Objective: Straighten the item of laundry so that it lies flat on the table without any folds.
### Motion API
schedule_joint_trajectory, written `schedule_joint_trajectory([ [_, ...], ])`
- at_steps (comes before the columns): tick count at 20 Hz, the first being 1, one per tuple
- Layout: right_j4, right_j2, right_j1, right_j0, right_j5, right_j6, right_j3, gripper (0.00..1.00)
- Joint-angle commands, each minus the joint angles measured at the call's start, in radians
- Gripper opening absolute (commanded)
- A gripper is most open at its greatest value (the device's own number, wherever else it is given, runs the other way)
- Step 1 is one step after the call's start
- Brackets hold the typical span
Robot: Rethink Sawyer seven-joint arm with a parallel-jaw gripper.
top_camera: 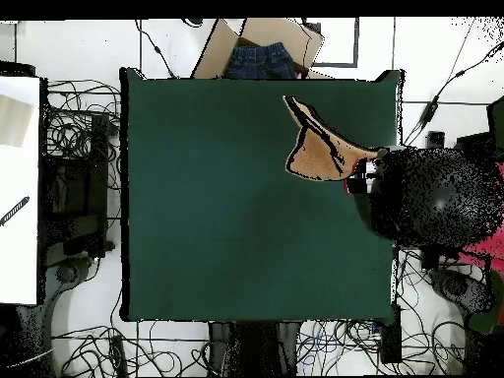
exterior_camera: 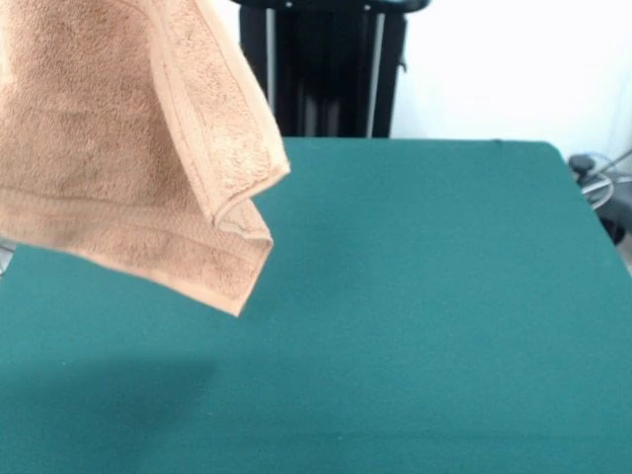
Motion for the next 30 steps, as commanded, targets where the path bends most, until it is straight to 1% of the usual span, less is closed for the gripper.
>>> schedule_joint_trajectory([
  [1,-0.02,0.076,-0.013,0.013,-0.236,-0.083,0.124,0.0],
  [3,-0.038,0.059,-0.016,0.028,-0.301,-0.036,0.168,0.0],
  [5,-0.052,0.042,-0.016,0.046,-0.342,0.006,0.189,0.0],
  [7,-0.059,0.03,-0.005,0.063,-0.334,0.024,0.175,0.0],
  [11,-0.07,0.011,0.014,0.093,-0.27,0.032,0.119,0.0],
  [16,-0.087,-0.013,0.034,0.119,-0.239,0.061,0.086,0.0],
  [20,-0.088,-0.044,0.021,0.137,-0.295,0.116,0.119,0.0],
  [23,-0.1,-0.107,-0.036,0.179,-0.384,0.221,0.229,0.0],
  [26,-0.103,-0.17,-0.062,0.224,-0.414,0.292,0.284,0.0],
  [30,-0.086,-0.217,-0.054,0.256,-0.447,0.331,0.288,0.0],
])
